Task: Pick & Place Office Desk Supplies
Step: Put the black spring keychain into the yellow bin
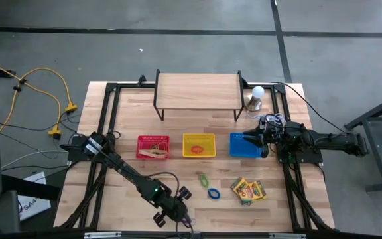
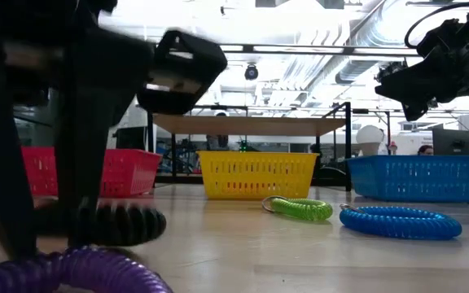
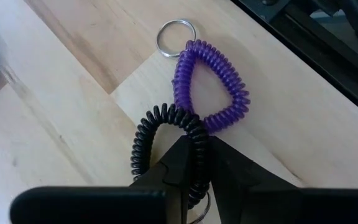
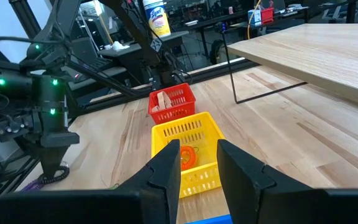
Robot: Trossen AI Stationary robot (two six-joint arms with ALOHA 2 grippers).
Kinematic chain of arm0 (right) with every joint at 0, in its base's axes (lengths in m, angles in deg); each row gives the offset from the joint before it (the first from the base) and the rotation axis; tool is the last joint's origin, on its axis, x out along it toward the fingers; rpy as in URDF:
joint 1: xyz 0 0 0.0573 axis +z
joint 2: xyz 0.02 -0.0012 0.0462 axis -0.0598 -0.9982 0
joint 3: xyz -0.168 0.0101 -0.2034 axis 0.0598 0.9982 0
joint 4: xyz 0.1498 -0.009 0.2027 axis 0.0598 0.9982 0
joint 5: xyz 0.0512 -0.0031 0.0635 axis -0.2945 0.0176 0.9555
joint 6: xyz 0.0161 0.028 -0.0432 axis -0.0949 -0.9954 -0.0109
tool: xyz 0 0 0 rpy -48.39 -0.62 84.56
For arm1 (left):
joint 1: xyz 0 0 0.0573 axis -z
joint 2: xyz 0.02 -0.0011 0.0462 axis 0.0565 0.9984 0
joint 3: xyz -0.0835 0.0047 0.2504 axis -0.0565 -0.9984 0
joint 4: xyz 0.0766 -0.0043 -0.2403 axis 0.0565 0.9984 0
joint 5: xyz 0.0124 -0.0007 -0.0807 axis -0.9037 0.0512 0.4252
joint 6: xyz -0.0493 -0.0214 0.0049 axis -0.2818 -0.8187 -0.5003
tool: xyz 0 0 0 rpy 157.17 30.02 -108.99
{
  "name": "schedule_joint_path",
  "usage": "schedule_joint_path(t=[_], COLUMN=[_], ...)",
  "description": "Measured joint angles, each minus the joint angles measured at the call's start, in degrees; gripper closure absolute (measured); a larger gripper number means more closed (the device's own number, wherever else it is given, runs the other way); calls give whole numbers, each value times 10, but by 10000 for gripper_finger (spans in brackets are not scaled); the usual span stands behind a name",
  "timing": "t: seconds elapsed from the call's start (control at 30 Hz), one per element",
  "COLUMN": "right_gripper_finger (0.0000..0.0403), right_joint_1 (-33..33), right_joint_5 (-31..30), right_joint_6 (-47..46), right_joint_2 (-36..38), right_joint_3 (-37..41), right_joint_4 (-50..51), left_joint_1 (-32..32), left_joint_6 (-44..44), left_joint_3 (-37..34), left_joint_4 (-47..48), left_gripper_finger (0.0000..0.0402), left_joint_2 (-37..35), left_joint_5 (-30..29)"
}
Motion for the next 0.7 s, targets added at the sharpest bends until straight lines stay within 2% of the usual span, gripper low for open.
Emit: schedule_joint_path(t=[0.23, 0.4, 0.7], right_gripper_finger=[309, 309, 309], right_joint_1=[0, 0, 0], right_joint_5=[0, 0, 0], right_joint_6=[0, 0, 0], right_joint_2=[0, 0, 0], right_joint_3=[0, 0, 0], right_joint_4=[0, 0, 0], left_joint_1=[-4, -9, -19], left_joint_6=[13, 22, 6], left_joint_3=[0, 0, 0], left_joint_4=[29, 46, 65], left_gripper_finger=[359, 359, 359], left_joint_2=[-62, -113, -121], left_joint_5=[-8, -46, -51])
